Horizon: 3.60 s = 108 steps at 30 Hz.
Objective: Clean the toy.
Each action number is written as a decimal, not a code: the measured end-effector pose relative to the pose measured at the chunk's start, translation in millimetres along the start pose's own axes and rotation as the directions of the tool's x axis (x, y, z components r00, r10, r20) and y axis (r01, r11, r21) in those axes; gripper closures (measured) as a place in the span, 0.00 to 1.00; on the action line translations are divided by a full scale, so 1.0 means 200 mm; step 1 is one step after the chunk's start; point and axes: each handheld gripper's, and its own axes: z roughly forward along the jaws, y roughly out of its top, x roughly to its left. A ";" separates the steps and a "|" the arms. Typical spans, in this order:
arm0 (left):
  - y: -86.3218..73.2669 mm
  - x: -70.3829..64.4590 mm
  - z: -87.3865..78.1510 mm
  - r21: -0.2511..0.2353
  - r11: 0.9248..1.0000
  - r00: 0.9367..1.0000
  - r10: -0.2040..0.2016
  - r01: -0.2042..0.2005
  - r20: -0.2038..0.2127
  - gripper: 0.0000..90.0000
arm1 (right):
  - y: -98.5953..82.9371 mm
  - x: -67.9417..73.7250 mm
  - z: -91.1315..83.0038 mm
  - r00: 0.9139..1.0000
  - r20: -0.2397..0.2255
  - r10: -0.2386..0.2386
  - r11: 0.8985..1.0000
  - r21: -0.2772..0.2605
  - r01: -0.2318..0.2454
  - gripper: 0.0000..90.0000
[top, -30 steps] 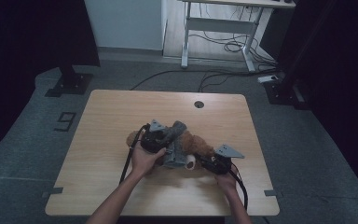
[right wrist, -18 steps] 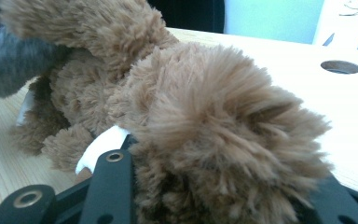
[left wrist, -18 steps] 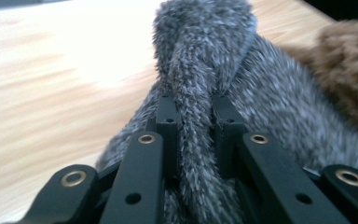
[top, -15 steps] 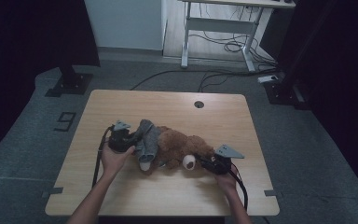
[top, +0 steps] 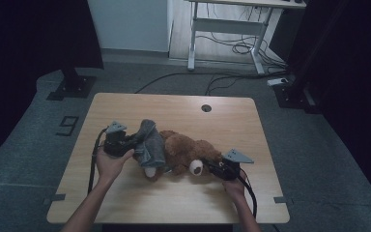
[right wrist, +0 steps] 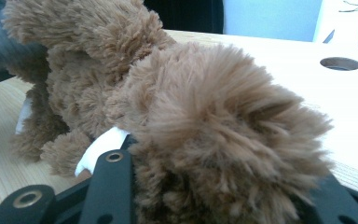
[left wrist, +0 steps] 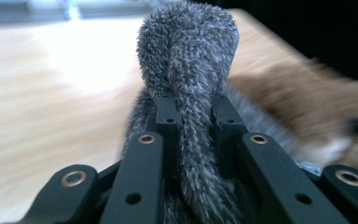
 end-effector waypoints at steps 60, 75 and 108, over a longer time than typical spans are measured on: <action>-0.15 0.06 0.16 0.123 0.992 0.993 0.042 -0.029 -0.109 0.85 | -0.01 -0.01 0.01 1.000 0.004 0.008 1.000 -0.015 -0.008 0.61; -0.28 0.23 0.12 0.165 0.985 0.987 -0.034 0.060 -0.155 0.84 | 0.00 -0.01 0.00 1.000 -0.002 0.030 1.000 -0.004 -0.030 0.50; -0.46 0.33 0.28 0.184 0.924 0.933 -0.352 0.335 0.069 0.86 | 0.07 0.00 0.04 0.994 -0.080 0.069 0.997 0.033 -0.066 0.63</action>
